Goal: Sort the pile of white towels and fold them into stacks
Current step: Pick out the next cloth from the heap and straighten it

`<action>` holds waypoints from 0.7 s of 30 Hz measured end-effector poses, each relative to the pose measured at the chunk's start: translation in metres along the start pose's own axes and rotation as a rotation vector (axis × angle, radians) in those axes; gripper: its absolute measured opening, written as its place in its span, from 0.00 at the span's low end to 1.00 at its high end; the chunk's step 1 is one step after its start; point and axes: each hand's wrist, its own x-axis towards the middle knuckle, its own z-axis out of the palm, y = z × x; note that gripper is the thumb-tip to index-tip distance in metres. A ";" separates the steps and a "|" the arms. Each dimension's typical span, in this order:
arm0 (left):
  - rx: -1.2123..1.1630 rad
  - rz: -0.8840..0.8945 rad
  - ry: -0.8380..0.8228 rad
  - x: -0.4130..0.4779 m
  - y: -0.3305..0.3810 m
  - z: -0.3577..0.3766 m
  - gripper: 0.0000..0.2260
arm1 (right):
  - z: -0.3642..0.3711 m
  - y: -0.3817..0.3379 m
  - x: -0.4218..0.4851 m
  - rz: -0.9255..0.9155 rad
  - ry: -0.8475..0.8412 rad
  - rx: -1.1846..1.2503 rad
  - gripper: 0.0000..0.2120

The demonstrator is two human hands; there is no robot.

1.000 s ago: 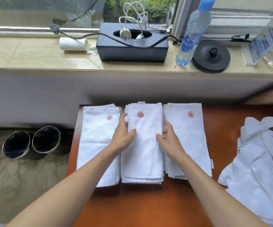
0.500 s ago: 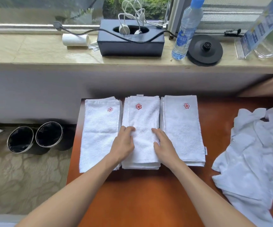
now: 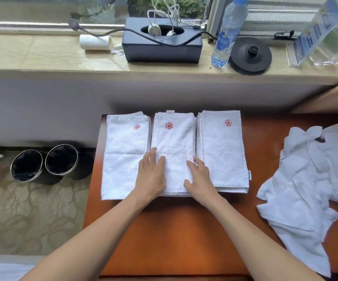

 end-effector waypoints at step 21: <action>-0.003 0.269 -0.034 -0.096 0.095 0.005 0.27 | -0.033 0.060 -0.155 -0.008 0.188 -0.260 0.28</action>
